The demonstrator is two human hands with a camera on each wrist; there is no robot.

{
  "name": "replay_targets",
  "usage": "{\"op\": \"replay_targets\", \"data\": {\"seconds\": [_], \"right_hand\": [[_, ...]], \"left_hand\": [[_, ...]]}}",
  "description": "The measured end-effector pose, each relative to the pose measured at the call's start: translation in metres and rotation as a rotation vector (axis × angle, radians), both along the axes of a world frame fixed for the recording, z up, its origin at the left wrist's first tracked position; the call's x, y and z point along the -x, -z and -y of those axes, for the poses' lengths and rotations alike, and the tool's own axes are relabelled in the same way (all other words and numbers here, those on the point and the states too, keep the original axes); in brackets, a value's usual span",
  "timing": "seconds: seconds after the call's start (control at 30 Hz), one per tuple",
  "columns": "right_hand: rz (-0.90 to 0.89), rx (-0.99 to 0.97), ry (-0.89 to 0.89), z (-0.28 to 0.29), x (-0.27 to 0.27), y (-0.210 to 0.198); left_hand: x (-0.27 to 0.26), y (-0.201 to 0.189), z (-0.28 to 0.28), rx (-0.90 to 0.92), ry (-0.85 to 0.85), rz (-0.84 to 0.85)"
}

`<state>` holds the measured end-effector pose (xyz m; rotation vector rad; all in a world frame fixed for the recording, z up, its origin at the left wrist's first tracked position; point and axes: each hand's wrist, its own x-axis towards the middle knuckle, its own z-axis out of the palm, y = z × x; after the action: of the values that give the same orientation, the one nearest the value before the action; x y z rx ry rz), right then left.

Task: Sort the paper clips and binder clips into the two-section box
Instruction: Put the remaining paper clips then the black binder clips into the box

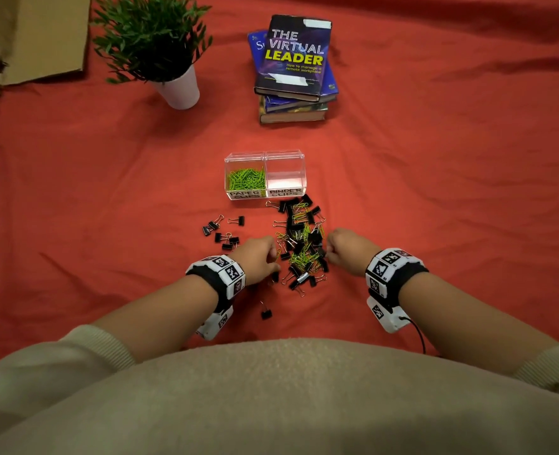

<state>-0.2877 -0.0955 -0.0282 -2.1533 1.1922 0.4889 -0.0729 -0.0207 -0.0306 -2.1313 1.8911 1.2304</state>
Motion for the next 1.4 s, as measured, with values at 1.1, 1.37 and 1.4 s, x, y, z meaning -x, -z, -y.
{"op": "replay_targets", "data": {"seconds": [1.1, 1.37, 1.4], "right_hand": [[0.391, 0.153, 0.219, 0.079, -0.140, -0.059], [0.135, 0.015, 0.175, 0.014, -0.054, -0.020], [0.143, 0.016, 0.160, 0.008, -0.052, -0.017]], "left_hand": [[-0.015, -0.006, 0.003, 0.047, 0.040, 0.028], [-0.064, -0.056, 0.086, 0.241, -0.216, -0.074], [-0.066, -0.059, 0.097, 0.258, -0.206, -0.049]]}}
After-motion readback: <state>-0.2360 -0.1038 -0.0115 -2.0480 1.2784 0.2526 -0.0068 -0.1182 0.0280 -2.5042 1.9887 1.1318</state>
